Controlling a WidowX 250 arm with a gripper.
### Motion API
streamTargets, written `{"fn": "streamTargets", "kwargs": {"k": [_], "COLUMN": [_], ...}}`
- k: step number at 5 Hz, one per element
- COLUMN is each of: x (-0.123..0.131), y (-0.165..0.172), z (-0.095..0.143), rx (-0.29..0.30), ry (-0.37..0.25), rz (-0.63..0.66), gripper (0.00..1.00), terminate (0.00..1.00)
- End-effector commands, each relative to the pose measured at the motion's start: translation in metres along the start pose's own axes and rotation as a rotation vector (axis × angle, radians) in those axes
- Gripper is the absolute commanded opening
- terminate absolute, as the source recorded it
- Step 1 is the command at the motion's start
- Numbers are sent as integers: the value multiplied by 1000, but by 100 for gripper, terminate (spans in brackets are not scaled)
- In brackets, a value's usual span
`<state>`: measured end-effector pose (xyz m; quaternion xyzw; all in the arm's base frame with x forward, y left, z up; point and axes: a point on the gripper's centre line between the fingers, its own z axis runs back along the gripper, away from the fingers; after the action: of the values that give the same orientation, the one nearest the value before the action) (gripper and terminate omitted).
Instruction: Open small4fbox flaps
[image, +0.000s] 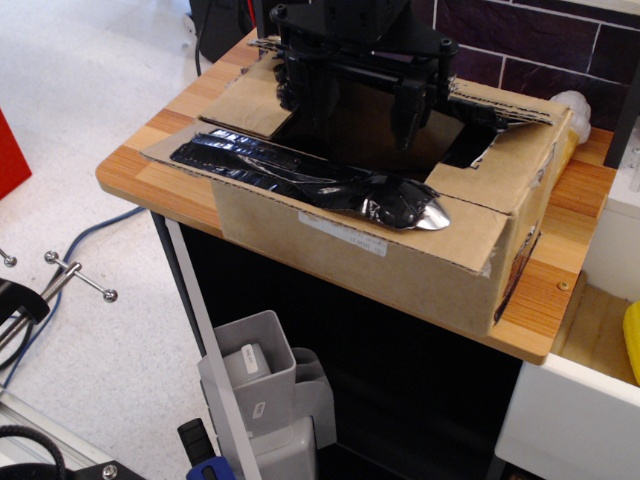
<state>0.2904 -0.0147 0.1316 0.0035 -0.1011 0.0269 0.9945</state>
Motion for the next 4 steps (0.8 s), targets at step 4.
{"fn": "streamTargets", "kwargs": {"k": [4], "x": [22], "y": [8], "z": [2], "rx": [-57], "ry": [14], "rz": [-79], "gripper": [100], "terminate": [0]}}
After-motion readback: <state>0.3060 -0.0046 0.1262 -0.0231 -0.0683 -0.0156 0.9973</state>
